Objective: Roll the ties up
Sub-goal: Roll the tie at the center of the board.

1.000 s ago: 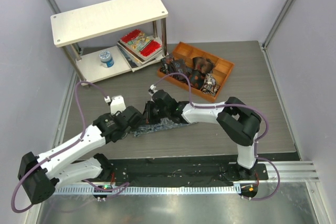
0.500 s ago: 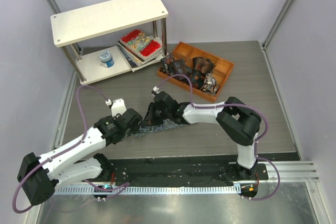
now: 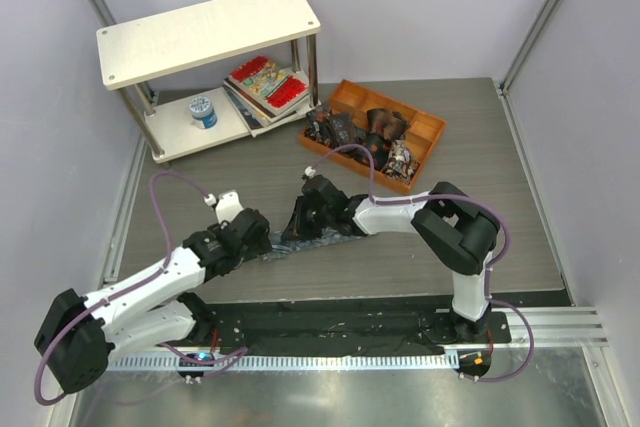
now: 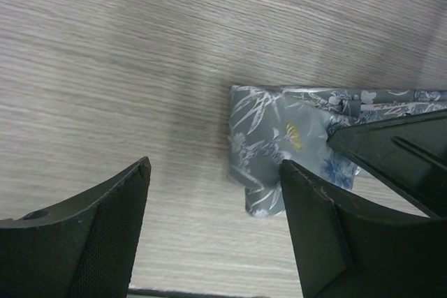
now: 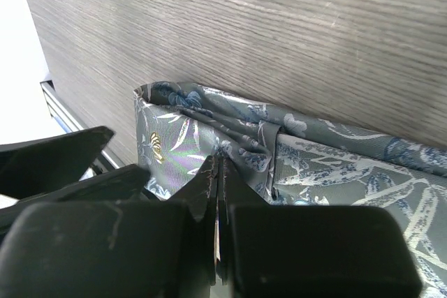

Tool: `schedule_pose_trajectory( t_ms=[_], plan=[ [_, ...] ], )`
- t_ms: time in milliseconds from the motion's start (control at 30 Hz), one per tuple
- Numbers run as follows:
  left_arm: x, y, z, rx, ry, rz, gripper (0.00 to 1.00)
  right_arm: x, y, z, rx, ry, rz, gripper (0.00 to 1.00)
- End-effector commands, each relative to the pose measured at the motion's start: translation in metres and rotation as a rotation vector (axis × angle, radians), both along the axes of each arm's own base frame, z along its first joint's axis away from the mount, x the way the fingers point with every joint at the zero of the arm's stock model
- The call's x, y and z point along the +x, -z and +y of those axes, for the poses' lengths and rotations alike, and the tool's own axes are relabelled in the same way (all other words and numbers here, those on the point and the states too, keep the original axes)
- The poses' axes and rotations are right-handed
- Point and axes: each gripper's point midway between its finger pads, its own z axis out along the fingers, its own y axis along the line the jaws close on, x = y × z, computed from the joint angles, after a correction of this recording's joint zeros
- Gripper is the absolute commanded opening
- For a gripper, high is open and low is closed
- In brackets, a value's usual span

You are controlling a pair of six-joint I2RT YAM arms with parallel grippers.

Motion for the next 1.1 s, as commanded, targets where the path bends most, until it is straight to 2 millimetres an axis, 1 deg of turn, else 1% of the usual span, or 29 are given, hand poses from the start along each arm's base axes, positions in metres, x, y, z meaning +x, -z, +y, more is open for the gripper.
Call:
schedule_pose_trajectory(
  t_ms=[0, 33, 67, 133, 167, 233, 267, 433, 600, 633, 767, 800, 867, 900, 933, 1000, 1033, 1067],
  plan=[
    [0.016, 0.002, -0.019, -0.083, 0.012, -0.047, 0.74, 0.003, 0.008, -0.005, -0.025, 0.023, -0.002, 0.01],
    [0.016, 0.004, -0.021, -0.087, 0.013, -0.047, 0.73, 0.003, 0.010, -0.005, -0.029, 0.024, 0.000, 0.01],
    [0.015, 0.010, -0.021, -0.083, 0.013, -0.031, 0.72, 0.003, 0.011, -0.006, -0.030, 0.027, 0.005, 0.01],
    [0.016, 0.013, -0.025, -0.097, 0.015, -0.030, 0.70, 0.002, 0.010, -0.005, -0.027, 0.025, 0.006, 0.01],
    [0.014, 0.019, -0.024, -0.097, 0.009, -0.016, 0.70, 0.002, 0.011, -0.006, -0.029, 0.026, 0.009, 0.01],
    [0.015, 0.024, -0.026, -0.101, 0.004, -0.010, 0.69, 0.002, 0.012, -0.007, -0.030, 0.025, 0.010, 0.01],
    [0.012, 0.029, -0.024, -0.094, 0.001, 0.003, 0.69, 0.002, 0.011, -0.006, -0.029, 0.026, 0.010, 0.01],
    [0.010, 0.041, -0.021, -0.092, -0.018, 0.011, 0.63, 0.001, 0.012, -0.006, -0.030, 0.024, 0.014, 0.01],
    [0.009, 0.048, -0.020, -0.105, -0.052, 0.014, 0.58, 0.002, 0.012, -0.008, -0.030, 0.031, 0.015, 0.01],
    [0.008, 0.049, -0.018, -0.105, -0.056, 0.014, 0.54, 0.004, 0.011, -0.008, -0.027, 0.033, 0.011, 0.01],
    [0.008, 0.048, -0.016, -0.103, -0.068, 0.006, 0.44, 0.003, 0.010, -0.007, -0.022, 0.034, 0.011, 0.01],
    [0.009, 0.047, -0.015, -0.098, -0.073, 0.002, 0.38, 0.003, 0.009, -0.008, -0.019, 0.034, 0.010, 0.01],
    [0.010, 0.045, -0.013, -0.081, -0.076, 0.002, 0.30, 0.002, 0.002, -0.009, 0.002, 0.042, -0.005, 0.01],
    [0.007, 0.046, -0.007, -0.051, -0.080, 0.019, 0.24, 0.002, -0.002, -0.009, 0.014, 0.046, -0.010, 0.01],
    [0.010, 0.040, -0.007, -0.040, -0.082, 0.008, 0.23, 0.002, -0.011, -0.010, 0.037, 0.047, -0.028, 0.01],
    [0.010, 0.036, -0.002, -0.006, -0.084, 0.015, 0.18, 0.003, -0.022, -0.013, 0.053, 0.056, -0.051, 0.01],
    [0.011, 0.034, 0.001, 0.014, -0.085, 0.008, 0.17, 0.002, -0.033, -0.016, 0.068, 0.059, -0.073, 0.01],
    [0.011, 0.032, 0.002, 0.024, -0.083, 0.007, 0.16, 0.004, -0.038, -0.018, 0.070, 0.071, -0.093, 0.01]
  ],
)
